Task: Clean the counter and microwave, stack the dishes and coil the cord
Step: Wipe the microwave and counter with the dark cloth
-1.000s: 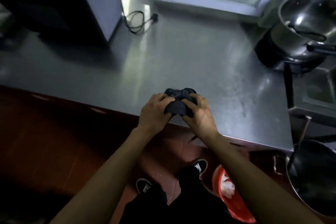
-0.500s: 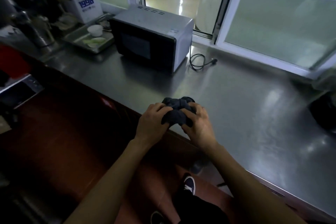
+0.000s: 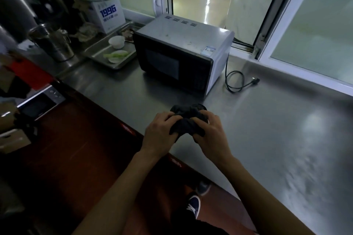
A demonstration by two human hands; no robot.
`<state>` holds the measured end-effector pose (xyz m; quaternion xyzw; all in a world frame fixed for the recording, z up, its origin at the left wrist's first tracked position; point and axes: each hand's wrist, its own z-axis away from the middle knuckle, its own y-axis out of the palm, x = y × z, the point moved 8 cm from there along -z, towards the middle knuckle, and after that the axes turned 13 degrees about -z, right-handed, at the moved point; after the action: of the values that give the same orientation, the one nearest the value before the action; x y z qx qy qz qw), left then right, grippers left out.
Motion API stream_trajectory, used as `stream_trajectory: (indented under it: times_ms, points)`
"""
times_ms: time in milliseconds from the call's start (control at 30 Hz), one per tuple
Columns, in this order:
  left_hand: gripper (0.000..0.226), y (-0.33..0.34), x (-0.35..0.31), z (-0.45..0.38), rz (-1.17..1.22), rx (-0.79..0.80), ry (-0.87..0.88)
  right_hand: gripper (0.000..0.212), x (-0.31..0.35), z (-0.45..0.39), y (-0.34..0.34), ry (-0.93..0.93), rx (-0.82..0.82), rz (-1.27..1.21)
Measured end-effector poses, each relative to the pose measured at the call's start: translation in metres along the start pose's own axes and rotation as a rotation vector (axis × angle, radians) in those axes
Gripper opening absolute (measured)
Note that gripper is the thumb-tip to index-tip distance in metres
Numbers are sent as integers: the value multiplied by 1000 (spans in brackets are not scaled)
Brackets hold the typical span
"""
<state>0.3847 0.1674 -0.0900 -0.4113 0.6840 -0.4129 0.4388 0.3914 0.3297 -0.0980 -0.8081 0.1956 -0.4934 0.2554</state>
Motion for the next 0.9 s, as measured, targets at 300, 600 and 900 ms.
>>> stream_trajectory:
  times_ms: [300, 600, 900]
  points:
    - [47, -8, 18, -110, -35, -44, 63, 37, -22, -103, -16, 21, -55, 15]
    - [50, -9, 17, -227, 49, -113, 192, 47, -53, -186, -50, 103, -186, 134]
    - [49, 6, 27, -338, 98, -34, 430, 46, -82, -259, -52, 266, -343, 337]
